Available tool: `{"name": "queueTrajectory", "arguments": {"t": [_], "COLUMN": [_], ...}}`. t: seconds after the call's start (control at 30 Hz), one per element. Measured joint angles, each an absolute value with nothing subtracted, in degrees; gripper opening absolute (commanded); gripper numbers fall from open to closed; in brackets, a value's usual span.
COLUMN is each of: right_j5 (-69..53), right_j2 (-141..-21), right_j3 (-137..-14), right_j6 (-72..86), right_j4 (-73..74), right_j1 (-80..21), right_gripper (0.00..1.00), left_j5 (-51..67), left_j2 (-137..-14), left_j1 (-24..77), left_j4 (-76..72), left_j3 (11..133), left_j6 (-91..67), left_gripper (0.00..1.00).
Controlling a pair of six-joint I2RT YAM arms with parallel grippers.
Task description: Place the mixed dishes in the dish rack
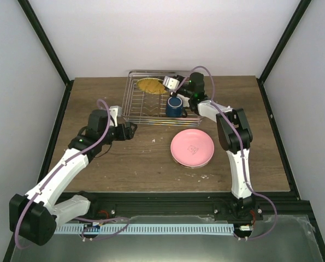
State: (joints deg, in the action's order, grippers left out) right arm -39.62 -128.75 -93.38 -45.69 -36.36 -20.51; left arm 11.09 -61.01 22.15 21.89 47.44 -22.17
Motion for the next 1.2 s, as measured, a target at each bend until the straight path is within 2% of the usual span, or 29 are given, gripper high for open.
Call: {"name": "queueTrajectory", "arguments": {"t": [0.1,0.43,0.53,0.6,0.67,0.7,0.73,0.97,1.2], "right_j5": [-40.2,-40.4,-40.2,-39.9,-39.1,-38.5,-37.9,-26.5,-12.5], "right_j2": [-128.8,-128.7,-127.8,-126.8,-125.1,-124.0,-123.1,-115.0,-104.9], "right_j3": [-93.7,-93.9,-92.1,-90.7,-89.6,-89.2,-89.1,-91.0,-84.7], "right_j6": [-46.0,-46.0,-45.5,-44.9,-43.9,-43.2,-42.2,-39.1,-34.0], "right_j4": [-36.0,-36.0,-36.4,-36.2,-35.1,-34.3,-33.4,-24.3,-19.9], "right_j1": [-20.5,-20.6,-20.6,-20.6,-20.7,-20.8,-20.8,-22.5,-26.0], "right_gripper": [0.23,0.35,0.44,0.54,0.77,0.95,0.99,1.00,1.00], "left_j5": [11.3,11.5,11.7,11.9,12.1,12.3,12.6,17.6,15.9], "left_j2": [-61.4,-61.4,-61.3,-61.1,-61.0,-61.0,-61.0,-65.6,-73.8], "left_j1": [22.1,22.1,22.1,22.1,22.1,22.1,22.1,23.9,33.1], "left_j4": [21.8,21.5,21.5,21.2,20.8,20.5,20.2,16.4,15.0], "left_j3": [47.4,46.7,46.7,46.3,45.8,45.4,45.1,43.6,45.1], "left_j6": [-22.2,-22.2,-22.3,-22.3,-22.3,-22.4,-22.4,-22.4,-22.2], "left_gripper": [0.80,0.80,0.80,0.80,0.79,0.79,0.78,0.72,0.70]}}
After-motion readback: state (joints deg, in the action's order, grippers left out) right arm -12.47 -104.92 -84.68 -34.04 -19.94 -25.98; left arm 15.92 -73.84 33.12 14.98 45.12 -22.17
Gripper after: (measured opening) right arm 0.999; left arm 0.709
